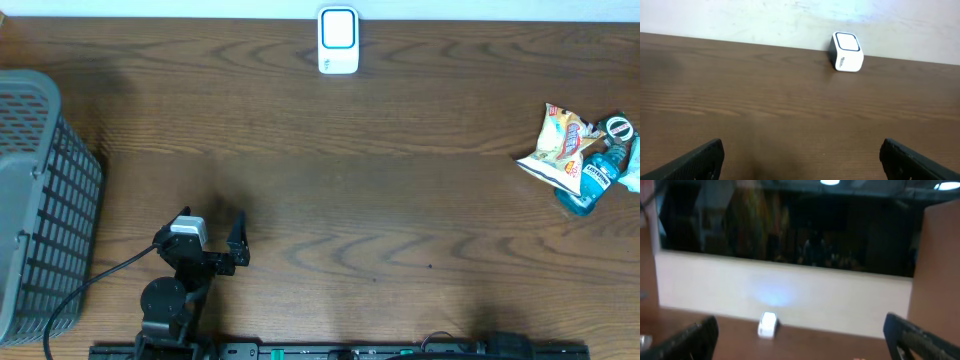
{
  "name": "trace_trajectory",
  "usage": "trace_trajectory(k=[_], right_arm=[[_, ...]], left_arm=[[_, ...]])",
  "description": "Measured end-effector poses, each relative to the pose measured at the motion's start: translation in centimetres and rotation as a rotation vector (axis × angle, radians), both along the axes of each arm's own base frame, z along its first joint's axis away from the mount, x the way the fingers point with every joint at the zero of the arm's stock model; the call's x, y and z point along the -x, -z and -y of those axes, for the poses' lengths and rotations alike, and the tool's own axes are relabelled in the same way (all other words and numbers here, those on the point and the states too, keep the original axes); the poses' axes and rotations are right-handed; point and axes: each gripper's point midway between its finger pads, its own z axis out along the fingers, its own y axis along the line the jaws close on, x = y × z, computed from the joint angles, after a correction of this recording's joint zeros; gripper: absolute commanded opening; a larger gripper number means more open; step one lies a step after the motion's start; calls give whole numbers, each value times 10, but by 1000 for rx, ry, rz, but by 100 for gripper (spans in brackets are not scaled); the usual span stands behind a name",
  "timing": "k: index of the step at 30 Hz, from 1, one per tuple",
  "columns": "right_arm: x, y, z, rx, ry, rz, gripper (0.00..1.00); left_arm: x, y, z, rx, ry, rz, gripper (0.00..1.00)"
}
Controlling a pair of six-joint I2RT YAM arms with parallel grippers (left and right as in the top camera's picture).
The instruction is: Scan the item barcode
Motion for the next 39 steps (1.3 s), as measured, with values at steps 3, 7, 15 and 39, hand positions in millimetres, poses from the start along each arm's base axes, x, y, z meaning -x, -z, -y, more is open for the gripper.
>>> trace_trajectory(k=[3, 7, 15, 39], right_arm=[[-21, 6, 2, 1, -20, -1, 99], [-58, 19, 5, 1, -26, -5, 99], [-133, 56, 9, 4, -25, 3, 99], [-278, 221, 21, -1, 1, 51, 99]], left_arm=[[0, 0, 0, 0, 0, 0, 98], [0, 0, 0, 0, 0, 0, 98], [0, 0, 0, 0, 0, 0, 98], [0, 0, 0, 0, 0, 0, 98]])
